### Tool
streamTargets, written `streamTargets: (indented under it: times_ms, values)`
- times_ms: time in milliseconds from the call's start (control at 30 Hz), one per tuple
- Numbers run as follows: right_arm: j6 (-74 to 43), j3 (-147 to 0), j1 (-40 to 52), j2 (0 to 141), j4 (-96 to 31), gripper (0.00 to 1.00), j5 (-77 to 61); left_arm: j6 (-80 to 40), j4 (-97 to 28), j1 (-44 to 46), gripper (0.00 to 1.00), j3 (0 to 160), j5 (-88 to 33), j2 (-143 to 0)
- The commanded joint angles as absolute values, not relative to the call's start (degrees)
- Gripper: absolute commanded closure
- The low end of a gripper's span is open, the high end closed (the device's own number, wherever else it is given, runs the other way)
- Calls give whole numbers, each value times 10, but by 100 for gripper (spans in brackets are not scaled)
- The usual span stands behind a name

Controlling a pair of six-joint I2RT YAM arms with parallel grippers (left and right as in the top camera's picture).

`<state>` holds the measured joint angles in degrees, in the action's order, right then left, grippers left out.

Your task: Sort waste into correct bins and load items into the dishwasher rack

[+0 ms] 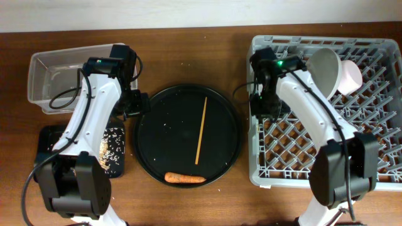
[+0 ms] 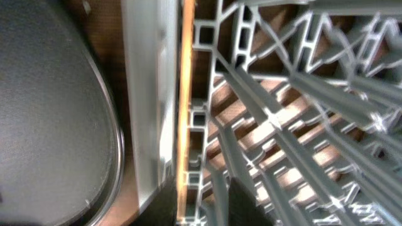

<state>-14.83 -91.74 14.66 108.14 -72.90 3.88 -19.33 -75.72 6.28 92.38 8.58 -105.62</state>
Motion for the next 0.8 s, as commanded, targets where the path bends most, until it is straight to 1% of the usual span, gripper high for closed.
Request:
streamTargets:
  times_ms: [0, 67, 100, 133, 200, 300, 367, 400, 433, 500, 567, 667, 767]
  values:
    - [-148, -1015, 152, 1058, -746, 69, 3, -199, -757, 62, 1, 929, 88, -1039]
    - [-148, -1032, 181, 1058, -715, 67, -69, -199, -756, 62, 1, 929, 88, -1039]
    - [-154, -1028, 205, 1062, -694, 60, -87, -199, -756, 62, 1, 929, 88, -1039]
    - [-166, -1023, 226, 1066, -679, 55, -85, -199, -757, 62, 1, 929, 88, -1039]
    - [-201, -1011, 277, 1089, -647, 51, -84, -199, -756, 62, 1, 929, 88, -1039]
    - [-247, -1011, 340, 1159, -612, 51, -75, -199, -755, 62, 1, 929, 89, -1039]
    - [-277, -1011, 357, 1192, -603, 51, -55, -199, -755, 62, 1, 929, 96, -1039]
    - [-291, -1011, 366, 1218, -595, 51, -53, -199, -757, 61, 1, 929, 133, -1039]
    - [-301, -1011, 369, 1240, -594, 51, -53, -199, -759, 54, 1, 929, 147, -1039]
    - [-306, -1011, 372, 1271, -595, 51, -54, -199, -761, 22, 1, 929, 133, -1039]
    - [-308, -1011, 372, 1288, -595, 51, -54, -199, -762, -16, 1, 929, 110, -1039]
    - [-311, -1011, 372, 1295, -597, 52, -54, -199, -761, -50, 1, 929, 100, -1039]
    - [-336, -1006, 372, 1310, -607, 59, -54, -199, -762, -54, 1, 929, 98, -1039]
